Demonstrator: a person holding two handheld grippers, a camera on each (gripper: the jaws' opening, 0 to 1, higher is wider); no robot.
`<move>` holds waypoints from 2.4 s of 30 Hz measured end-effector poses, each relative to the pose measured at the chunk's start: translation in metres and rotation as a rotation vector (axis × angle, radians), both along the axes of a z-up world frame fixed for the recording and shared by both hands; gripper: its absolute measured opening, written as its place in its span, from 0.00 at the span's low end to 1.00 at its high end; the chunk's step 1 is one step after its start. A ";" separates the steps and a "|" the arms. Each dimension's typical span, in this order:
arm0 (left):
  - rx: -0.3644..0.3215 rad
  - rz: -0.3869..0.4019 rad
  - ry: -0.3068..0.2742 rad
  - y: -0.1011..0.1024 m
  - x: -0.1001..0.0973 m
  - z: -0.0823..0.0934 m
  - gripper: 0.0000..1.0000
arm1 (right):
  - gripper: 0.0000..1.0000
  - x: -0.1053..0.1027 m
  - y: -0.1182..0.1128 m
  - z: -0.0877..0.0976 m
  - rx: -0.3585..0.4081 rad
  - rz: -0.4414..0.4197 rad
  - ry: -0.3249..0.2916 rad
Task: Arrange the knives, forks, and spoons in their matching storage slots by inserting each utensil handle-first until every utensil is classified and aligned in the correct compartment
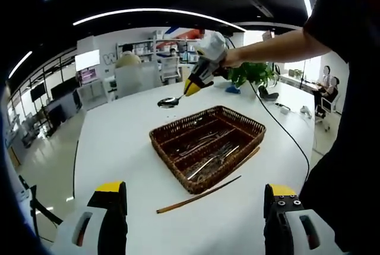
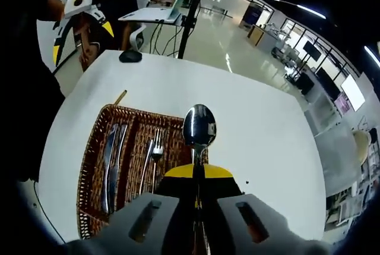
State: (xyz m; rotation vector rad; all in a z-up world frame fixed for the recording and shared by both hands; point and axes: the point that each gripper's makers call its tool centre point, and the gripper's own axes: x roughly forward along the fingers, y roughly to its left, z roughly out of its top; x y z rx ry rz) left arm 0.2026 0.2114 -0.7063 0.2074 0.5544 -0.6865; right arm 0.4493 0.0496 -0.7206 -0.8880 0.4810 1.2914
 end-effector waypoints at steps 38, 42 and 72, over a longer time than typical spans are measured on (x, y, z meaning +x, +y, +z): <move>0.017 0.019 0.014 0.012 -0.004 -0.010 1.00 | 0.00 0.001 0.013 -0.109 -0.002 -0.064 0.164; 0.019 0.025 0.017 0.016 -0.005 -0.012 1.00 | 0.00 0.000 0.016 -0.113 -0.014 -0.052 0.165; 0.025 0.015 0.022 0.011 -0.009 -0.008 1.00 | 0.13 0.010 0.013 -0.126 0.009 -0.120 0.153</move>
